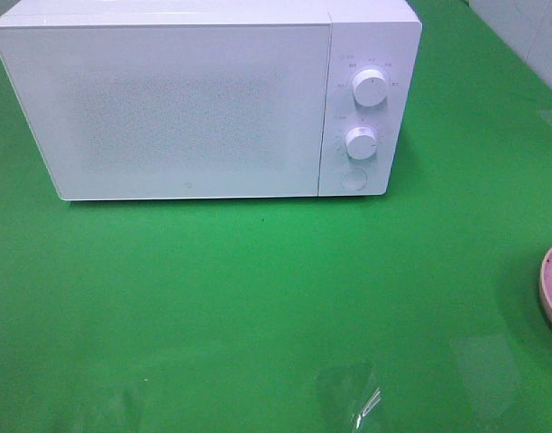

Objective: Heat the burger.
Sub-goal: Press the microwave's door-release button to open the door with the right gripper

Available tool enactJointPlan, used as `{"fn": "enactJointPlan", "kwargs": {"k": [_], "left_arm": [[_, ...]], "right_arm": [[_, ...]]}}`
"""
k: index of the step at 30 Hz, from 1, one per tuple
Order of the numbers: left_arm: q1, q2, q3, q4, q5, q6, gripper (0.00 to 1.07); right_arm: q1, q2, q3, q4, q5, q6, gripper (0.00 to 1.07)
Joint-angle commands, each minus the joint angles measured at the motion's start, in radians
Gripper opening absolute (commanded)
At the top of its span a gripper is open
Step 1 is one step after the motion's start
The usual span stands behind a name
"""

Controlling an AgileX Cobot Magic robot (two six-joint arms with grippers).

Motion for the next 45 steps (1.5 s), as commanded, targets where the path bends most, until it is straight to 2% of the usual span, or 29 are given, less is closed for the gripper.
{"fn": "enactJointPlan", "kwargs": {"k": [1,20,25,39,45], "left_arm": [[-0.007,-0.019,0.002,-0.003,0.0,-0.006,0.98],[-0.007,-0.019,0.002,-0.003,0.0,-0.006,0.98],[-0.007,-0.019,0.002,-0.003,0.0,-0.006,0.98],[-0.007,-0.019,0.002,-0.003,0.0,-0.006,0.98],[-0.007,-0.019,0.002,-0.003,0.0,-0.006,0.98]], "right_arm": [[-0.003,-0.026,0.002,0.0,-0.012,0.005,0.75],[-0.003,-0.007,-0.015,0.0,-0.044,0.013,0.75],[-0.003,0.086,-0.015,0.0,-0.168,0.013,0.75],[-0.003,0.32,0.103,-0.001,-0.652,0.013,0.75],[-0.003,0.413,0.123,-0.001,-0.769,0.013,0.75]]}}
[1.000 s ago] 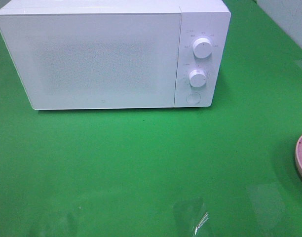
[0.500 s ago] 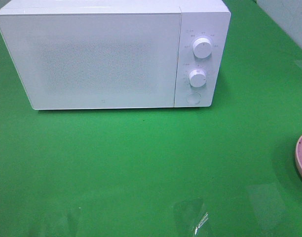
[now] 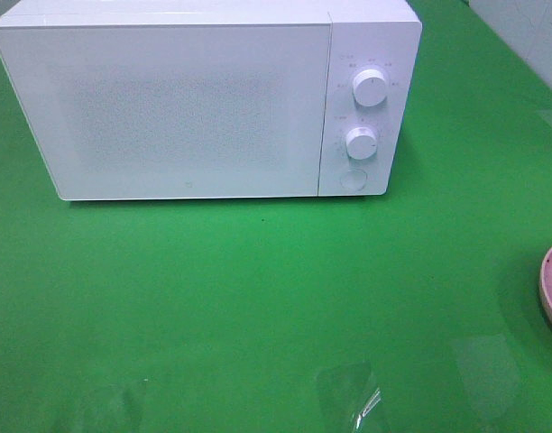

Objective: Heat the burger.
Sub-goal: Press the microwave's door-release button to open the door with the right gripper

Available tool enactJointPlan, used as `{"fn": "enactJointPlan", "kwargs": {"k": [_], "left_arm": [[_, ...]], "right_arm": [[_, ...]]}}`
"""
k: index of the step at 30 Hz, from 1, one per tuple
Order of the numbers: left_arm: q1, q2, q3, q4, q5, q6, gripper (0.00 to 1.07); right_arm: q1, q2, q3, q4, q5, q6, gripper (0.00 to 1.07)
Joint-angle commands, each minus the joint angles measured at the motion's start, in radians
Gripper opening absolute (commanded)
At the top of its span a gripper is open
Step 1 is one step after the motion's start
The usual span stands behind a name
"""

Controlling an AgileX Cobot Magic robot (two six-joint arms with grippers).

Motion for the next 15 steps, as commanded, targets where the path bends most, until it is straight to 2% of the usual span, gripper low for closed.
{"fn": "enactJointPlan", "kwargs": {"k": [1,6,8,15], "left_arm": [[-0.007,-0.019,0.002,-0.003,0.0,-0.006,0.98],[-0.007,-0.019,0.002,-0.003,0.0,-0.006,0.98],[-0.007,-0.019,0.002,-0.003,0.0,-0.006,0.98],[-0.007,-0.019,0.002,-0.003,0.0,-0.006,0.98]], "right_arm": [[-0.003,0.084,0.013,-0.002,-0.119,0.008,0.75],[-0.003,0.147,0.013,-0.002,-0.172,0.008,0.75],[-0.003,0.234,0.013,-0.002,-0.239,0.008,0.75],[-0.003,0.362,0.013,-0.002,-0.365,0.013,0.75]]}}
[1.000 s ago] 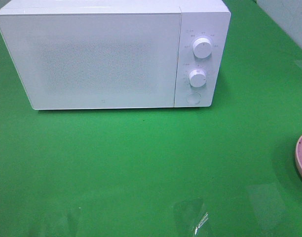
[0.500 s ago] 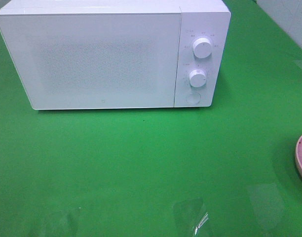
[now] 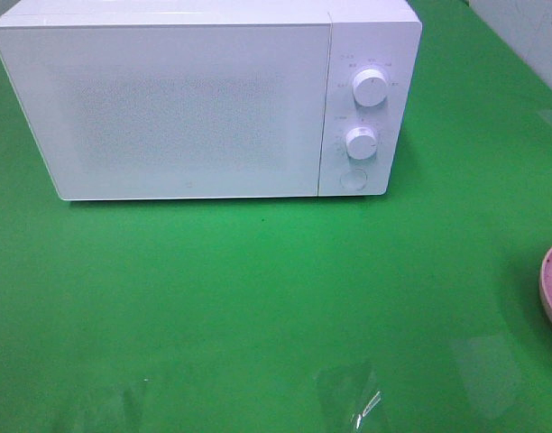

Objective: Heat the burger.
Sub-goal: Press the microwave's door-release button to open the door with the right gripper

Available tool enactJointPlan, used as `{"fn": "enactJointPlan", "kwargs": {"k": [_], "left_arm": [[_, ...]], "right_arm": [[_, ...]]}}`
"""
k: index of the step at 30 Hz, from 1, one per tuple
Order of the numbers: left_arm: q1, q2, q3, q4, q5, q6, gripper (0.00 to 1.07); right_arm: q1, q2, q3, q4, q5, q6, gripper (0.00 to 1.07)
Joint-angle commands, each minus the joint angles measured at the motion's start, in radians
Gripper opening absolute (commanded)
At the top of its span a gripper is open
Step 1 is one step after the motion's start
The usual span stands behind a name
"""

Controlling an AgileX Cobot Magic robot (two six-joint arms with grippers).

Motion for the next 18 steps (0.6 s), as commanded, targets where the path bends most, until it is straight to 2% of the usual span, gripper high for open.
{"fn": "enactJointPlan", "kwargs": {"k": [1,14,18], "left_arm": [[-0.007,-0.019,0.002,-0.003,0.0,-0.006,0.98],[-0.007,-0.019,0.002,-0.003,0.0,-0.006,0.98],[-0.007,-0.019,0.002,-0.003,0.0,-0.006,0.98]], "right_arm": [[-0.003,0.094,0.002,-0.002,-0.112,0.012,0.75],[-0.003,0.348,0.002,-0.002,-0.395,0.011,0.75],[-0.002,0.494,0.002,-0.001,-0.551,0.007,0.75]]}}
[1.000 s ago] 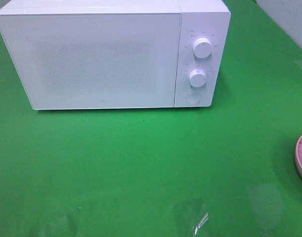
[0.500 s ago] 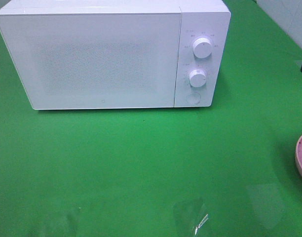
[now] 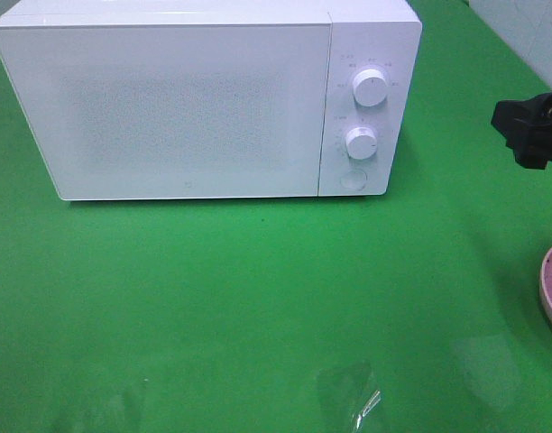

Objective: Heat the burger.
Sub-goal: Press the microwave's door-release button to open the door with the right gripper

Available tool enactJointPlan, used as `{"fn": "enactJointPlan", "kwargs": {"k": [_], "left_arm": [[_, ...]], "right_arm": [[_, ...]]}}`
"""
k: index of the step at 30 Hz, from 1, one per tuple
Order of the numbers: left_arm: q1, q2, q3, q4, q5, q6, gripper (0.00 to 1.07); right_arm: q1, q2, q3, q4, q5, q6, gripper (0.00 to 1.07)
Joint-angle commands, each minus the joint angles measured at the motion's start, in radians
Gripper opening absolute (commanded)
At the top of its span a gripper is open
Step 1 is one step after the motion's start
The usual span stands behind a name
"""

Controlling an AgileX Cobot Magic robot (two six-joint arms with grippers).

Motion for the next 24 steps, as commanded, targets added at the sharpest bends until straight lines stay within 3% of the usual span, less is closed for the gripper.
{"fn": "enactJointPlan", "kwargs": {"k": [1,8,18,21,22,24], "left_arm": [[-0.007,-0.019,0.002,-0.003,0.0,-0.006,0.98],[-0.007,-0.019,0.002,-0.003,0.0,-0.006,0.98],[-0.007,-0.019,0.002,-0.003,0.0,-0.006,0.98],[-0.007,-0.019,0.002,-0.003,0.0,-0.006,0.98],[-0.007,-0.019,0.002,-0.003,0.0,-0.006,0.98],[-0.007,-0.019,0.002,-0.003,0.0,-0.006,0.98]], "right_arm": [[-0.002,0.052,-0.001,-0.001,-0.087,0.007,0.75],[0.125,0.205,-0.001,0.145,-0.284,-0.152,0.75],[0.36,0.427,-0.001,0.542,-0.602,-0.363,0.75],[0.384,0.441,-0.002,0.574,-0.628,-0.37,0.75],[0.445,0.477,-0.002,0.632,-0.69,-0.371,0.75],[0.477,0.505,-0.002,0.635,-0.732,-0.372,0.75]]}}
